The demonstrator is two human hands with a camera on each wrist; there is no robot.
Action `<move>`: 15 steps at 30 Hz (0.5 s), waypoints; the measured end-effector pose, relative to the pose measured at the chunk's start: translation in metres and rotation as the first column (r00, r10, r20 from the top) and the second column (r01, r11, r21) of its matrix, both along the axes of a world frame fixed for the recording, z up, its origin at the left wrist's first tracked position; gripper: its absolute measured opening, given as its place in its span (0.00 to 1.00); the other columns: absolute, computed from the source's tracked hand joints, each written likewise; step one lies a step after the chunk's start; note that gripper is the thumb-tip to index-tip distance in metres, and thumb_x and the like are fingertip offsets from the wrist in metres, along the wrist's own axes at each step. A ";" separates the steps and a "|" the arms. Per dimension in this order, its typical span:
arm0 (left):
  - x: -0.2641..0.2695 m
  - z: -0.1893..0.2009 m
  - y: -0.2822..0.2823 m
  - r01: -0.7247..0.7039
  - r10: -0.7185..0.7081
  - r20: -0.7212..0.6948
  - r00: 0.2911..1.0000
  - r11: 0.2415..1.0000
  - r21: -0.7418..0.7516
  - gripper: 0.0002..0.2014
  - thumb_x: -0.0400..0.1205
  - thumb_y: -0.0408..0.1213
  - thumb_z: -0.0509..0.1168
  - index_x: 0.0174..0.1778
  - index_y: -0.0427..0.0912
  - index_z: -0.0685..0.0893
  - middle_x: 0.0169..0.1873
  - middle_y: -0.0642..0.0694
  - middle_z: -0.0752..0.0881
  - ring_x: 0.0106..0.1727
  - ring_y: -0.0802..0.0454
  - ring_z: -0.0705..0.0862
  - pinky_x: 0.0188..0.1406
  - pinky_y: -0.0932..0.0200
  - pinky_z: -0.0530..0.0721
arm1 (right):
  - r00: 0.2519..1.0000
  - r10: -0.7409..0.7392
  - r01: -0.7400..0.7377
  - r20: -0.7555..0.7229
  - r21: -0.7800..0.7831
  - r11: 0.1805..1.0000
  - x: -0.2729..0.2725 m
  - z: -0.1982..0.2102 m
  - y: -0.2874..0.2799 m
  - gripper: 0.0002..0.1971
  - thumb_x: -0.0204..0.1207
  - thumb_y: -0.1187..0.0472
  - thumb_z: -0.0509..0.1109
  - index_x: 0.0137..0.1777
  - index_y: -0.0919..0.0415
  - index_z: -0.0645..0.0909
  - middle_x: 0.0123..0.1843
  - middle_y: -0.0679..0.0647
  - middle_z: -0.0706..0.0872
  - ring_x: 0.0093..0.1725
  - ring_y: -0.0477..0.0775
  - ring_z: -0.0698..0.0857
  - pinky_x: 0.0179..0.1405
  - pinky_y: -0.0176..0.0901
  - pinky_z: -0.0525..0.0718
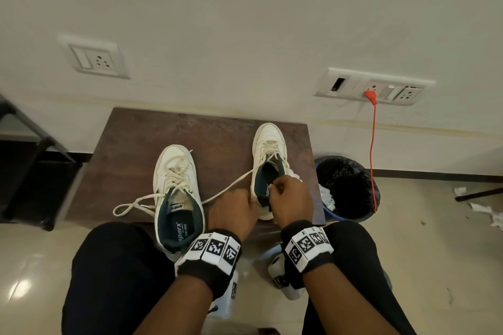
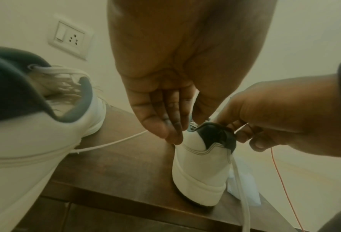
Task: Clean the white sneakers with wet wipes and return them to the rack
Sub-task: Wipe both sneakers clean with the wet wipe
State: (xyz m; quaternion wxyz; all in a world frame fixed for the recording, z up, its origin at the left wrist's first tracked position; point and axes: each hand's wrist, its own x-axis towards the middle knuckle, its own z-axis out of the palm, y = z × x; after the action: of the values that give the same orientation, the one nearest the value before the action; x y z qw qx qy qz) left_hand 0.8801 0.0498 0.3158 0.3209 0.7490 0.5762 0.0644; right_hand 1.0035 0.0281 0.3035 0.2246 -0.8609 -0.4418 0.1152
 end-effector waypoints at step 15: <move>-0.026 -0.004 -0.006 -0.038 0.034 -0.128 0.991 0.999 -0.030 0.12 0.81 0.44 0.59 0.58 0.47 0.80 0.58 0.44 0.85 0.60 0.41 0.84 0.54 0.50 0.81 | 0.963 0.255 -0.219 0.090 -0.296 0.930 -0.036 0.010 -0.001 0.14 0.77 0.48 0.64 0.55 0.56 0.78 0.54 0.54 0.82 0.51 0.60 0.84 0.50 0.51 0.83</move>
State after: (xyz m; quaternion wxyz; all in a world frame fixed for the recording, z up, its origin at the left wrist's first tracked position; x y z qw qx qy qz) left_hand 0.8541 0.0435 0.3117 0.2943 0.7357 0.6099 0.0127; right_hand 0.9680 0.0271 0.3135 0.0550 -0.8299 -0.5349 0.1488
